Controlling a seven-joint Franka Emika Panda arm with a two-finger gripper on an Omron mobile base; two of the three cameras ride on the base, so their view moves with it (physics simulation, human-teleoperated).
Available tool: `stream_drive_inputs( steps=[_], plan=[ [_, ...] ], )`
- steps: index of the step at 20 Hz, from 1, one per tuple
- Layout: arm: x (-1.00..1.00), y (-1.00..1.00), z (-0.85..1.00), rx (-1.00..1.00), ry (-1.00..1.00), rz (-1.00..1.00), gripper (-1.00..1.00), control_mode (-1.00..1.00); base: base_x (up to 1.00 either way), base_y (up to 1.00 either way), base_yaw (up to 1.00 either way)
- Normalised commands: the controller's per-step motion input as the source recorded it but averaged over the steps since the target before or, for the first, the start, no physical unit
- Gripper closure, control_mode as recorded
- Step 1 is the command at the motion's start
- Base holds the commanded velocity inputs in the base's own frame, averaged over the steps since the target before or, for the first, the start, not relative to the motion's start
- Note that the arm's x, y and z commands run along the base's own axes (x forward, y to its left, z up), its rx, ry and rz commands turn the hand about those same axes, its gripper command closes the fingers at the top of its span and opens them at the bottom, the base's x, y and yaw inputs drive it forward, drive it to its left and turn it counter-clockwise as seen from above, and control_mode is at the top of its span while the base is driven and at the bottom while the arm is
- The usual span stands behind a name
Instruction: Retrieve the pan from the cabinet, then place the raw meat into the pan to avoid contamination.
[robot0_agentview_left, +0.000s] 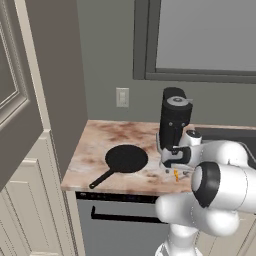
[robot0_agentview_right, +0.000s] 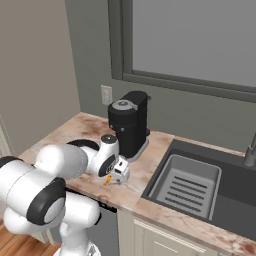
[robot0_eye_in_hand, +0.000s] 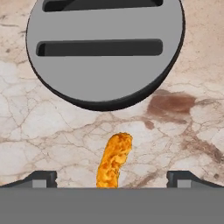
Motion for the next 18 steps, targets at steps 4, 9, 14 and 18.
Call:
stream_drive_inputs(
  steps=[4, 9, 14, 18],
  plan=[
    [0.05, 0.00, -0.22, 0.00, 0.00, 0.00, -1.00, -1.00, 0.00, 0.00, 0.00],
    [0.03, 0.00, -0.20, 0.00, 0.00, 0.00, -1.00, -1.00, 0.00, 0.00, 0.00],
    [0.00, 0.00, -0.20, 0.00, 0.00, 0.00, -1.00, -1.00, 0.00, 0.00, 0.00],
    [-0.12, 0.00, -0.19, 0.00, 0.00, 0.00, -1.00, -1.00, 0.00, 0.00, 0.00]
  ],
)
